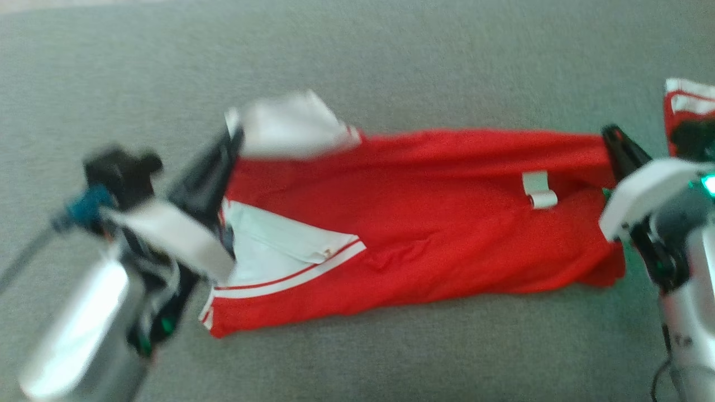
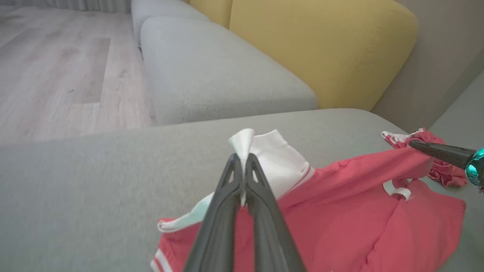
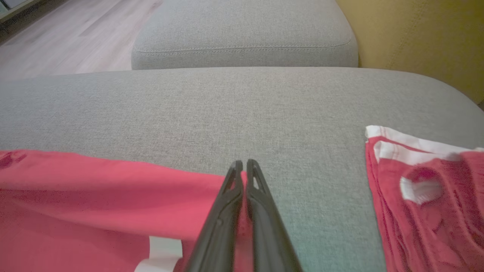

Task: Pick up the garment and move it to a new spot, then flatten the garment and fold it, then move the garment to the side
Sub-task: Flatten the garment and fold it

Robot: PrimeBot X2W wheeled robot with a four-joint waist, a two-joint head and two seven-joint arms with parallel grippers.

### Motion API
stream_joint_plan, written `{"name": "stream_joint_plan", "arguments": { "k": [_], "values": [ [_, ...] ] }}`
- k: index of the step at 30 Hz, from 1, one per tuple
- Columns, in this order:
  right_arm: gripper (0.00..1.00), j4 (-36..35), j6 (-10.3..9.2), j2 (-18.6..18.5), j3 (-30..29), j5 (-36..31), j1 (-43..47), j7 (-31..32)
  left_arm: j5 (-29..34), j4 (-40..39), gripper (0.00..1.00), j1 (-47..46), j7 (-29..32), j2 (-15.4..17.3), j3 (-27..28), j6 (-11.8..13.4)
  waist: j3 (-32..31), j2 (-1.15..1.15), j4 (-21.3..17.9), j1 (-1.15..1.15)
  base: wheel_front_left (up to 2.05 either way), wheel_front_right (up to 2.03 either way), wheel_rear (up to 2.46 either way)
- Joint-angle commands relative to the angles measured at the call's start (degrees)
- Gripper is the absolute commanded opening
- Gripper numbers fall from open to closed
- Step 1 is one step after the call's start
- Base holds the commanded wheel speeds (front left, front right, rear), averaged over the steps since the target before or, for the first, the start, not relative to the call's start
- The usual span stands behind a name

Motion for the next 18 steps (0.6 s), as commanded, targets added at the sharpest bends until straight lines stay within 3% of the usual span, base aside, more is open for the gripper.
{"name": "stream_joint_plan", "arguments": {
  "k": [1, 9, 11, 12, 13, 14, 15, 18],
  "values": [
    [0.00, -3.0, -0.05, -0.5, -0.6, 0.3, 1.3, -0.7, -0.3, -2.9, 0.00, 1.4, -0.9, 1.8, 1.8, 1.1, -2.7, 0.00, 2.0, 0.02, 0.00, 0.00, 0.00],
    [0.00, -5.6, -0.05, 1.8, -4.2, -1.2, 8.5, -1.0, -0.6, -0.3, 0.00, 12.0, -6.8, -3.1, -1.5, 3.5, -4.3, 0.00, 3.0, 0.02, 0.00, 0.00, 0.00],
    [0.41, -5.9, -0.05, 2.3, -4.4, -1.8, 9.7, -1.5, -0.3, 1.5, 0.00, 13.5, -8.2, -3.9, -2.3, 3.7, -4.6, 0.00, 2.9, 0.02, 0.00, 0.00, 0.00],
    [1.00, -6.0, -0.05, 2.6, -4.6, -2.2, 10.4, -1.9, -0.3, 2.4, 0.00, 14.3, -9.0, -4.3, -2.4, 3.9, -4.8, 0.00, 2.7, 0.02, 0.00, 0.00, 0.00],
    [1.00, -6.2, -0.05, 3.1, -5.1, -2.4, 11.0, -2.3, -0.2, 3.1, 0.35, 15.0, -9.9, -4.7, -2.3, 4.1, -5.1, 0.00, 2.6, 0.02, 0.00, 0.00, 0.00],
    [1.00, -6.3, -0.05, 3.6, -5.5, -2.6, 11.7, -2.5, -0.2, 3.7, 0.80, 15.7, -10.9, -5.0, -2.2, 4.5, -5.4, 0.00, 2.5, 0.02, 0.00, 0.00, 0.00],
    [1.00, -6.6, -0.05, 4.0, -6.0, -2.9, 12.4, -2.8, -0.2, 4.2, 1.00, 16.5, -11.8, -5.3, -2.0, 4.9, -5.8, 0.00, 2.4, 0.02, 0.00, 0.00, 0.00],
    [1.00, -7.9, -0.05, 5.2, -7.9, -3.6, 14.7, -3.7, -0.1, 4.7, 1.00, 18.9, -14.3, -6.1, -1.6, 6.2, -7.0, 0.00, 2.4, 0.02, 0.00, 0.00, 0.00]
  ]
}}
